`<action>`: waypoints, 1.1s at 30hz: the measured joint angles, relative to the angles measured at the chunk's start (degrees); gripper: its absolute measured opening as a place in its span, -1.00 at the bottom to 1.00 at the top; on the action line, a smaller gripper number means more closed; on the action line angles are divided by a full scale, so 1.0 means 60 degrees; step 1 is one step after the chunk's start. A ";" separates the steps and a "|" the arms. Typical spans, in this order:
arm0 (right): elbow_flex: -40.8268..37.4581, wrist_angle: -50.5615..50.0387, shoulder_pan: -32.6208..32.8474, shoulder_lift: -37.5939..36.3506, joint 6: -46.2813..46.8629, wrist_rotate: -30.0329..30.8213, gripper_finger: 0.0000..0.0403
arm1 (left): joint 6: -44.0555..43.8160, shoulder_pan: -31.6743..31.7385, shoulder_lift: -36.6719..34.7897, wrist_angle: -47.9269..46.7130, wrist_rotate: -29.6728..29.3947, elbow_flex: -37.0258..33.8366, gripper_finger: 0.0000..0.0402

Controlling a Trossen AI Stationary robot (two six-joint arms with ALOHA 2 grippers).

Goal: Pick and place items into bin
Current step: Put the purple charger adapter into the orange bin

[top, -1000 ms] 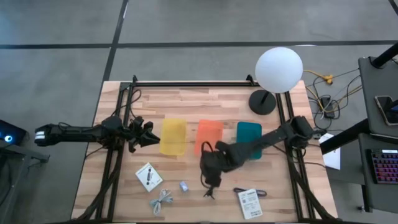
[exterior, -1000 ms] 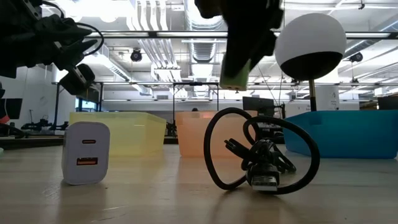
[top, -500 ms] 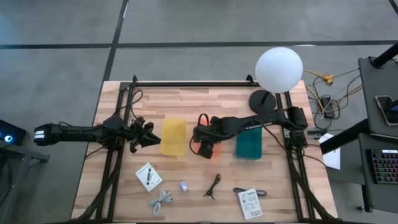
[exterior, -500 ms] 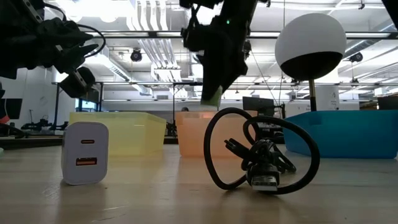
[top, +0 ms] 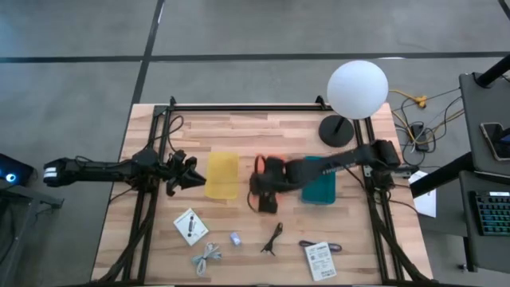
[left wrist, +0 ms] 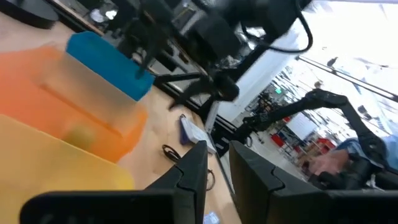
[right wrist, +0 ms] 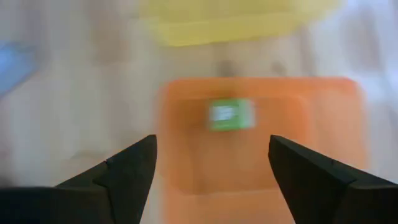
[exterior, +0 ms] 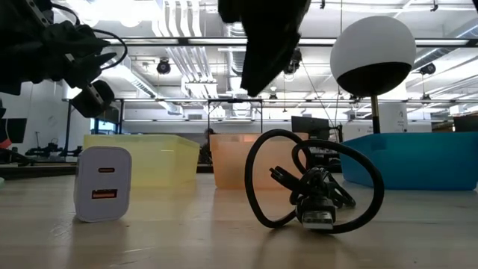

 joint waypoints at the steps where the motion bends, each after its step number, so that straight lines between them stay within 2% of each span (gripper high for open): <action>1: -0.0007 0.0164 0.0208 0.0006 -0.0013 -0.0031 0.44 | 0.0038 0.0000 0.0007 0.0053 0.0108 0.0000 -0.74; 7: -0.0003 0.1038 0.1003 0.0353 0.1889 -0.0021 0.38 | 0.0315 -0.0004 0.0033 0.0054 0.0288 0.0000 -0.74; 12: -0.0024 0.0966 0.1345 0.0614 0.5408 -0.0234 0.34 | 0.0465 -0.0137 0.0084 -0.0182 0.0633 0.0149 -0.78; 15: -0.0025 0.0986 0.1552 0.0595 0.6901 -0.0040 0.32 | 0.1427 -0.0413 0.0224 -0.1512 0.0352 0.1010 -0.90; 18: -0.0021 0.0898 0.1896 0.0580 0.7318 0.0055 0.29 | 0.2932 -0.0793 0.0535 -0.3521 -0.0035 0.2249 -0.98; 23: -0.0003 0.0182 0.2538 0.0563 0.7669 -0.0245 0.29 | 0.5338 -0.1596 0.1597 -0.6277 -0.0368 0.4320 -0.97; 28: -0.0003 -0.0340 0.3283 0.0560 0.7717 -0.0187 0.32 | 0.6058 -0.2556 0.2856 -0.6725 -0.0481 0.5387 -0.91; 33: -0.0003 -0.1252 0.3964 0.0560 0.7498 -0.0202 0.37 | 0.6083 -0.3509 0.4681 -0.6683 -0.1020 0.5837 -0.71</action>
